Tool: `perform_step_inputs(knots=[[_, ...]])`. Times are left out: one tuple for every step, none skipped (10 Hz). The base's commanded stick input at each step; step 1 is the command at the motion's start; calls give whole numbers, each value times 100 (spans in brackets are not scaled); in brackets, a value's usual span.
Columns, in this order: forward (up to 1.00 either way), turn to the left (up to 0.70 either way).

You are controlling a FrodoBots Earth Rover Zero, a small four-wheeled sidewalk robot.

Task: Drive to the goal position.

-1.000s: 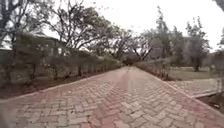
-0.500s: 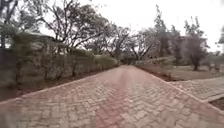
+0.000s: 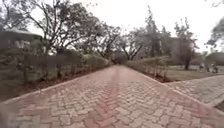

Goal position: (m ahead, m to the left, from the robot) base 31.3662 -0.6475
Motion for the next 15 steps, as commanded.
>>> perform_step_inputs(knots=[[70,0],[70,0],[70,0],[70,0],[70,0],[70,0],[70,0],[70,0],[70,-6],[70,-9],[70,-10],[70,-10],[70,0],[70,0],[70,0]])
